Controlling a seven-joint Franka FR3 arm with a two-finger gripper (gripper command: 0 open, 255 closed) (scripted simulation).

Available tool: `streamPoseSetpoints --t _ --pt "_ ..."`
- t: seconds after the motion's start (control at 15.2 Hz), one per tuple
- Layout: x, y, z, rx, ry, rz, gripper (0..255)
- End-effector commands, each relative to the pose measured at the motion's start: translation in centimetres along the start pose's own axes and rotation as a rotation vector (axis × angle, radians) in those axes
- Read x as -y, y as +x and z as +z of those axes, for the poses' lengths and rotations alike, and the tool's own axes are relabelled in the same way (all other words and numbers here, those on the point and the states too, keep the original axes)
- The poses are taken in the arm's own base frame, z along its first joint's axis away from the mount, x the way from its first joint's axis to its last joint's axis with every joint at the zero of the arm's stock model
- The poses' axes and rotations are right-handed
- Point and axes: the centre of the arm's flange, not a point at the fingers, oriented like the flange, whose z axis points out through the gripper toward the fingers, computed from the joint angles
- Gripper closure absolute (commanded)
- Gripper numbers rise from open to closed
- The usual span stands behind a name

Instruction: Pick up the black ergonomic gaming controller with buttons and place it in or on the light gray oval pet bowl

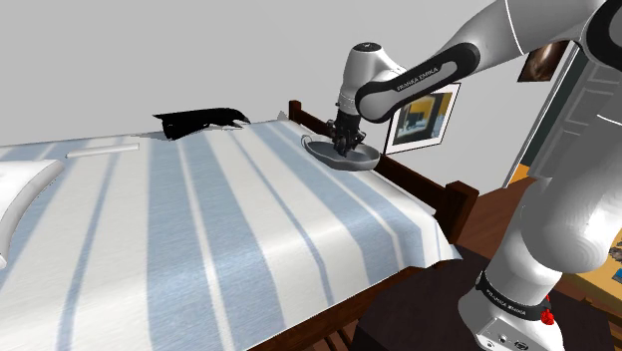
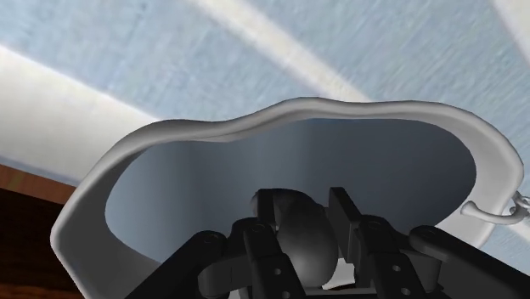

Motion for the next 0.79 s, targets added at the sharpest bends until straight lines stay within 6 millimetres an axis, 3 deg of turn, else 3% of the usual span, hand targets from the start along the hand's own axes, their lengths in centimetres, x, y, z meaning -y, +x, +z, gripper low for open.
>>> streamPoseSetpoints --t 0.0,0.13,0.73 --pt "-0.3 -0.2 0.6 0.004 -0.014 -0.001 255" --pt "-0.2 -0.1 0.4 0.004 -0.014 -0.001 255" --pt "0.7 1.3 -4.0 0.004 -0.014 -0.001 255"
